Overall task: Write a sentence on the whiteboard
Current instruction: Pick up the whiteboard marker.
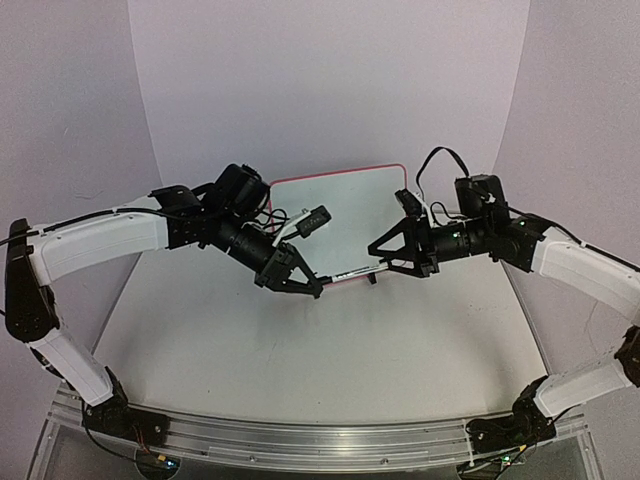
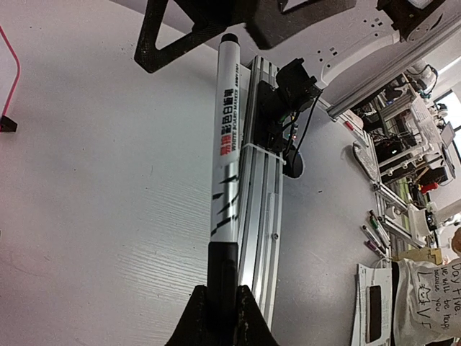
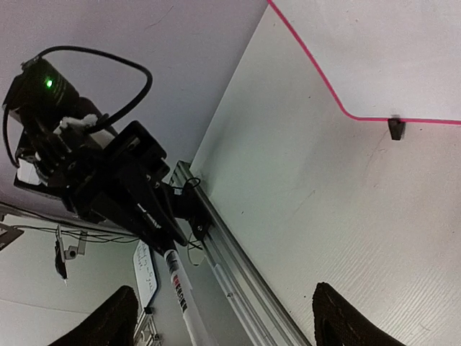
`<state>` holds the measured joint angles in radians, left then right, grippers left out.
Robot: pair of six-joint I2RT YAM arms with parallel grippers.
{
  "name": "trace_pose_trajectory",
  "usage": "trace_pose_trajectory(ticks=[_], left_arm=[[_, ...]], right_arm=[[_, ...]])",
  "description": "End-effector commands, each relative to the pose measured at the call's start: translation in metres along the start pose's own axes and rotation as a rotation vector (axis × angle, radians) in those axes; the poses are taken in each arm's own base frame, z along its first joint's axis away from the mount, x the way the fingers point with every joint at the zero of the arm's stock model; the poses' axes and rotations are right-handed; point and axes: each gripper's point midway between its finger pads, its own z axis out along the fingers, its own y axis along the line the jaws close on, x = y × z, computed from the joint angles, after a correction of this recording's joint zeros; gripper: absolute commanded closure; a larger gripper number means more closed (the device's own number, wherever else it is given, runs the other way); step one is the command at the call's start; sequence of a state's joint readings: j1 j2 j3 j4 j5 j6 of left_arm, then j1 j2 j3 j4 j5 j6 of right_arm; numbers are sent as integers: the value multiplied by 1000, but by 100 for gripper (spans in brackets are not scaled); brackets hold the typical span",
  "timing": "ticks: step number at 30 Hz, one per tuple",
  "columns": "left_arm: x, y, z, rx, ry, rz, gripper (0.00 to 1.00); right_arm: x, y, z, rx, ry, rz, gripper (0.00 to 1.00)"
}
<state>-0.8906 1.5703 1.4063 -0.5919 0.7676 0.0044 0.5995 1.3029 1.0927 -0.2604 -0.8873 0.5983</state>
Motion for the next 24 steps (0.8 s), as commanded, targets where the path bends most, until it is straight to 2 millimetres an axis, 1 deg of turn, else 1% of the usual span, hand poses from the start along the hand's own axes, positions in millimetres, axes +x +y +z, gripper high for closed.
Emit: trace_pose_trajectory(ticks=[1, 5, 11, 18, 24], left_arm=[[-22, -28, -19, 72, -58, 81, 100], [-22, -29, -18, 83, -53, 82, 100], [-24, -30, -15, 107, -49, 79, 100], [-25, -30, -13, 125, -46, 73, 100], [-24, -28, -10, 131, -31, 66, 100]], right_arm=[[12, 29, 0, -137, 67, -43, 28], [15, 37, 3, -188, 93, -38, 36], [19, 46, 7, -209, 110, -57, 48], [21, 47, 10, -204, 112, -61, 50], [19, 50, 11, -208, 110, -70, 56]])
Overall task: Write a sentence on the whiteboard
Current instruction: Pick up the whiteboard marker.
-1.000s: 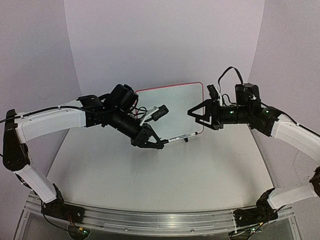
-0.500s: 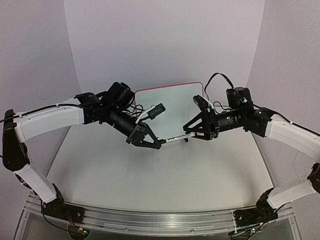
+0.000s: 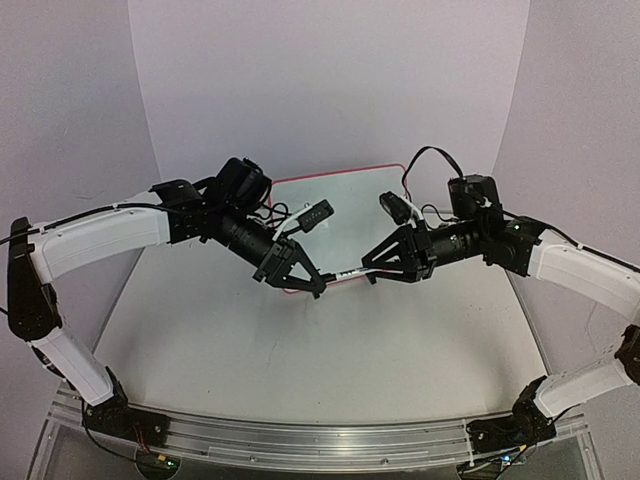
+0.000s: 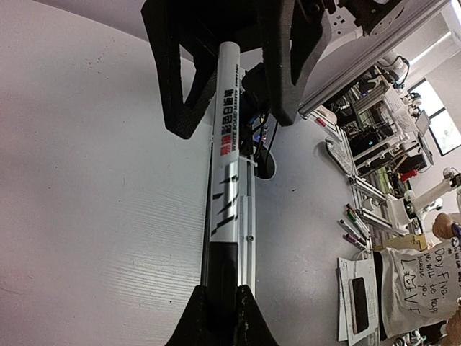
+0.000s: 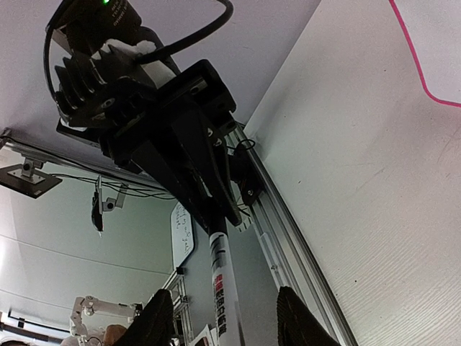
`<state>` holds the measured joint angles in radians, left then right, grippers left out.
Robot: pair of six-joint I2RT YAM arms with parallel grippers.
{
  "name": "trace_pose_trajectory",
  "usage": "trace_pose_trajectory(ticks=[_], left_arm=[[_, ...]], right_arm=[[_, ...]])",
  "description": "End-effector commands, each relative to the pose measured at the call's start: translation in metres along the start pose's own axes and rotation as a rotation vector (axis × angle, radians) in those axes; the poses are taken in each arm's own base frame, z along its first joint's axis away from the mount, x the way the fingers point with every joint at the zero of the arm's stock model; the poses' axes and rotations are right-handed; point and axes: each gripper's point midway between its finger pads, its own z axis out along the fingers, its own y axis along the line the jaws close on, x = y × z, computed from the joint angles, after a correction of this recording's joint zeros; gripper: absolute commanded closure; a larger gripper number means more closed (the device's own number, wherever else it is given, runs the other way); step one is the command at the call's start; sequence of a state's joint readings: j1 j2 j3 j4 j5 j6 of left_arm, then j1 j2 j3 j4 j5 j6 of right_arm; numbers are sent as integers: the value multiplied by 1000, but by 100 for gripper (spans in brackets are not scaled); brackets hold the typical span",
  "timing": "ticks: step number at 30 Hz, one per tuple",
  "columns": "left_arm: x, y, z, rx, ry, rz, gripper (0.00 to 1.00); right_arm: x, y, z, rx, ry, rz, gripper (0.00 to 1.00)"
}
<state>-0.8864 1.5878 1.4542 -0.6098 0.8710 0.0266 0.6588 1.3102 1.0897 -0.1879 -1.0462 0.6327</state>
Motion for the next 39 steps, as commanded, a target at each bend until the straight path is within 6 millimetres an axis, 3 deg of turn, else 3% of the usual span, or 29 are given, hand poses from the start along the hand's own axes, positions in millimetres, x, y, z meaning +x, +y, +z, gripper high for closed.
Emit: trace_pose_trajectory(ticks=[1, 22, 32, 39], left_arm=[[-14, -10, -5, 30, -18, 35, 100], [-15, -4, 0, 37, -9, 28, 100], [-16, -3, 2, 42, -7, 28, 100], [-15, -3, 3, 43, 1, 24, 100]], right_arm=[[-5, 9, 4, -29, 0, -40, 57], [-2, 11, 12, -43, 25, -49, 67], [0, 10, 15, -45, 36, -52, 68], [-2, 13, 15, -45, 29, -63, 79]])
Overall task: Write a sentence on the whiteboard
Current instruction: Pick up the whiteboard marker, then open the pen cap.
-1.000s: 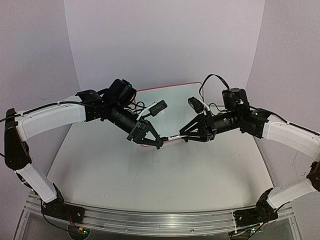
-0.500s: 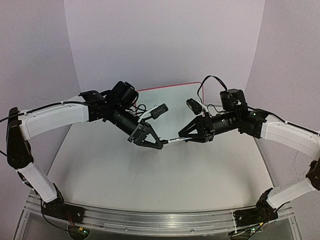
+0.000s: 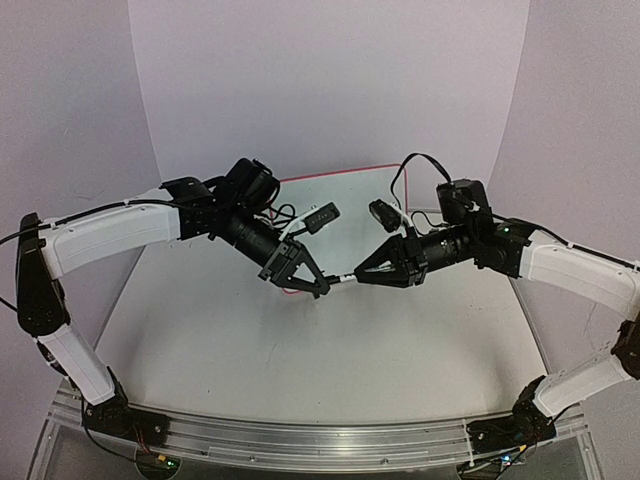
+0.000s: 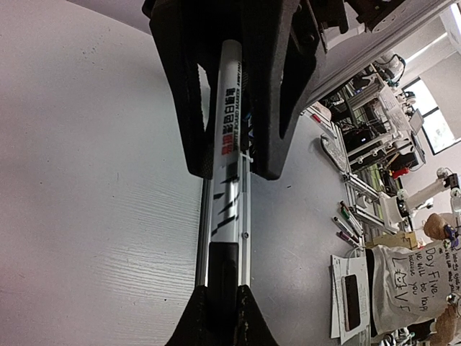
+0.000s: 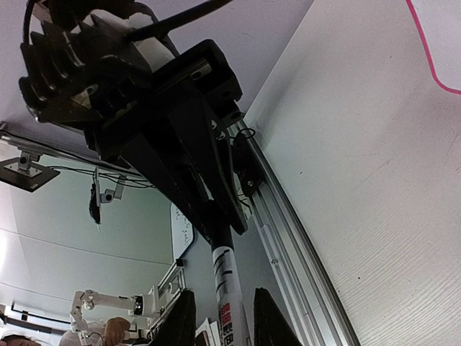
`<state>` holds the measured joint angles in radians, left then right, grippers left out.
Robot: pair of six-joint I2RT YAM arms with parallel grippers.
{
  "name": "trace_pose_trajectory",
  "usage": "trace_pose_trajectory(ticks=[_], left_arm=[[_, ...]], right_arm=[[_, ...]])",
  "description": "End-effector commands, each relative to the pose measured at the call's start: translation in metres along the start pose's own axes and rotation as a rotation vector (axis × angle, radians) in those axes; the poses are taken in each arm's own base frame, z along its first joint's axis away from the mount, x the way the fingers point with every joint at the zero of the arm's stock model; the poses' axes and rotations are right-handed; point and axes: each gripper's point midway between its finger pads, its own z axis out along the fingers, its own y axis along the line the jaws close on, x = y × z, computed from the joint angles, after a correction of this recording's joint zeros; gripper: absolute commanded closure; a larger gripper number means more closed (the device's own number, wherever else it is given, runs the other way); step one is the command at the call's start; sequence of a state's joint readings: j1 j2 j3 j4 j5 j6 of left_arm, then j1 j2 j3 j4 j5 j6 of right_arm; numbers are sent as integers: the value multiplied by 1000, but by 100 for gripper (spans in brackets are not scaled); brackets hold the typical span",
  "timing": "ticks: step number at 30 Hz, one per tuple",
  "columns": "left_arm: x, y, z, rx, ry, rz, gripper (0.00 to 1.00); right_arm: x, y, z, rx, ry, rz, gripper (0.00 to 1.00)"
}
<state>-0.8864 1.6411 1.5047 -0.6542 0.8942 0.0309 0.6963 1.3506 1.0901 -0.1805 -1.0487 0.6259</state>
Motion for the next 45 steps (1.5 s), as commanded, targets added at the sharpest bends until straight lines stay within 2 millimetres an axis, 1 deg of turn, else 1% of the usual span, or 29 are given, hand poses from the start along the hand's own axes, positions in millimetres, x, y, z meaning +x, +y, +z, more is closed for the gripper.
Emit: trace_pose_trajectory(ticks=[1, 5, 7, 11, 17, 21, 25, 34, 36, 39, 41, 43, 45], left_arm=[[-14, -8, -5, 19, -27, 56, 100], [-14, -8, -5, 18, -25, 58, 100], [-13, -8, -5, 19, -22, 58, 100], [-10, -9, -7, 13, -15, 66, 100], [-9, -19, -17, 12, -21, 85, 100], [-3, -20, -25, 13, -18, 78, 100], [2, -25, -33, 17, -13, 80, 100], [22, -25, -53, -42, -2, 54, 100], [28, -20, -55, -74, -5, 39, 100], [34, -6, -57, -160, -33, 11, 100], [40, 18, -56, -270, -63, -27, 100], [49, 54, -57, -423, -102, -102, 100], [65, 79, -49, -511, -92, -136, 100]], right_arm=[[-11, 18, -1, -36, -19, -75, 81], [-11, 19, -2, -38, -20, -79, 96], [-10, 21, -3, -41, -21, -88, 100], [-10, 26, -8, -40, -39, -126, 100], [-5, 28, -18, -43, -54, -151, 100], [-6, 20, -29, -41, -68, -135, 100], [-7, 14, -39, -46, -78, -124, 100], [-12, 16, -62, -58, -120, -133, 100], [-12, 18, -67, -58, -130, -135, 100], [-14, 18, -71, -43, -152, -132, 100], [-17, 16, -73, -10, -186, -127, 100], [-26, 11, -79, 58, -254, -128, 100], [-32, 2, -88, 150, -328, -139, 100]])
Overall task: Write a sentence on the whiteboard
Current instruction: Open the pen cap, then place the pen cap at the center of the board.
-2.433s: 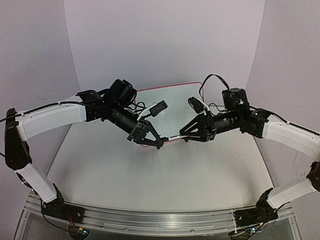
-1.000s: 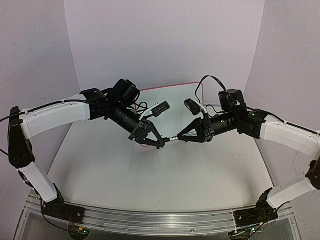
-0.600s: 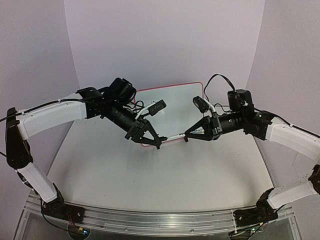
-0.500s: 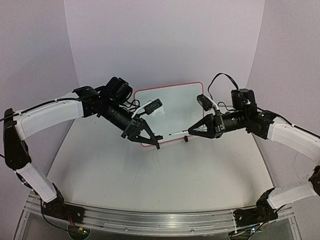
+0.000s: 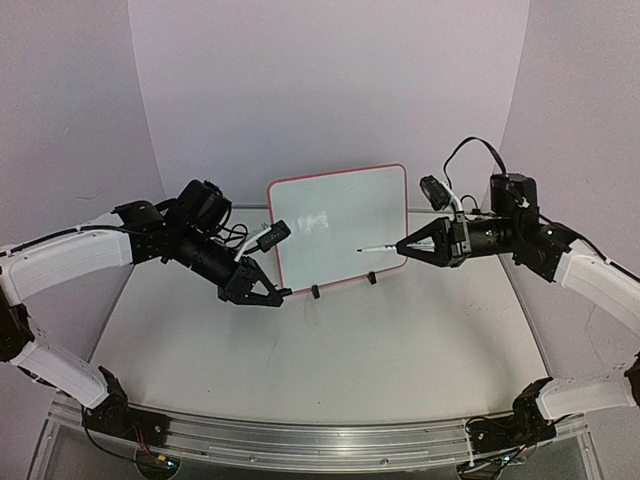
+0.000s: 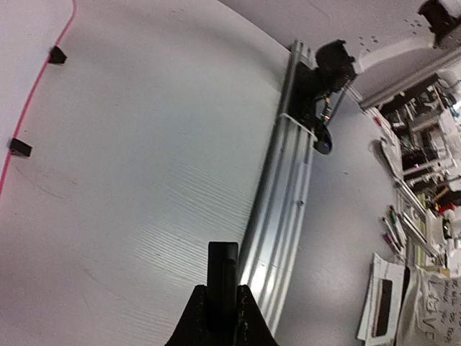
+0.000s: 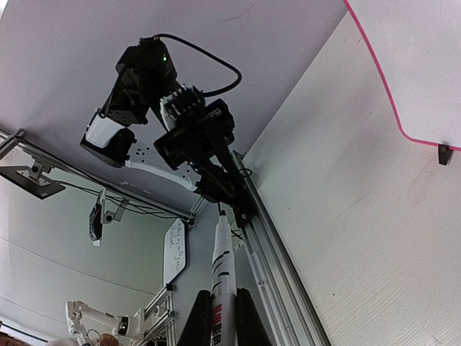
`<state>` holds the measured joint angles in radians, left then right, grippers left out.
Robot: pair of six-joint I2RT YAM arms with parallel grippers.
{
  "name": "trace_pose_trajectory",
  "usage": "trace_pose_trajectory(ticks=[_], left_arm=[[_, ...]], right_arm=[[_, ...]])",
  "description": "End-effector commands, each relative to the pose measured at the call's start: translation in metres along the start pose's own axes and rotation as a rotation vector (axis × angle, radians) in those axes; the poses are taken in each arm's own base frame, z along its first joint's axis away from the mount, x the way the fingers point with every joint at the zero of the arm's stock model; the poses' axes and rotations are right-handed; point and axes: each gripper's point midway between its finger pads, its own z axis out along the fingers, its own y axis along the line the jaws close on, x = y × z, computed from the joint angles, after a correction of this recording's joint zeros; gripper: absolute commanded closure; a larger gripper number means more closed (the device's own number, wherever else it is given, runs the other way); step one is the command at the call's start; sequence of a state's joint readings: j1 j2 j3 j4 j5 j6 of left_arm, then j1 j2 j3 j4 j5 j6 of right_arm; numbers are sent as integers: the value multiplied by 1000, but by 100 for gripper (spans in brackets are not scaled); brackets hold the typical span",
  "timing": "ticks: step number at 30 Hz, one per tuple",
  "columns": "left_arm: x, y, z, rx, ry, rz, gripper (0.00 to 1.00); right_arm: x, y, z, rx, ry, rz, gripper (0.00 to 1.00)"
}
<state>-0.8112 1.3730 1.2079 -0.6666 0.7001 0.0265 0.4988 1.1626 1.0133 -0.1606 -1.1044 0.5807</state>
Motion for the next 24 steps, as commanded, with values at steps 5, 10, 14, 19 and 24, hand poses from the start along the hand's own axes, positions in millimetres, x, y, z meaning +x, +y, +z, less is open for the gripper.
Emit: trace_pose_trajectory(ticks=[5, 10, 14, 19, 24], left_arm=[[14, 84, 43, -358, -71, -105, 100], [19, 98, 64, -356, -106, -141, 98], [32, 114, 85, -368, -76, -182, 97], [45, 131, 102, -440, -35, -187, 97], [64, 145, 111, -484, 12, -222, 95]], right_arm=[[-18, -32, -35, 318, -260, -70, 100], [-11, -41, -42, 364, -289, -64, 100], [-7, -46, -45, 383, -297, -58, 100], [-4, -45, -45, 378, -297, -68, 100], [3, -53, -46, 393, -296, -54, 100]])
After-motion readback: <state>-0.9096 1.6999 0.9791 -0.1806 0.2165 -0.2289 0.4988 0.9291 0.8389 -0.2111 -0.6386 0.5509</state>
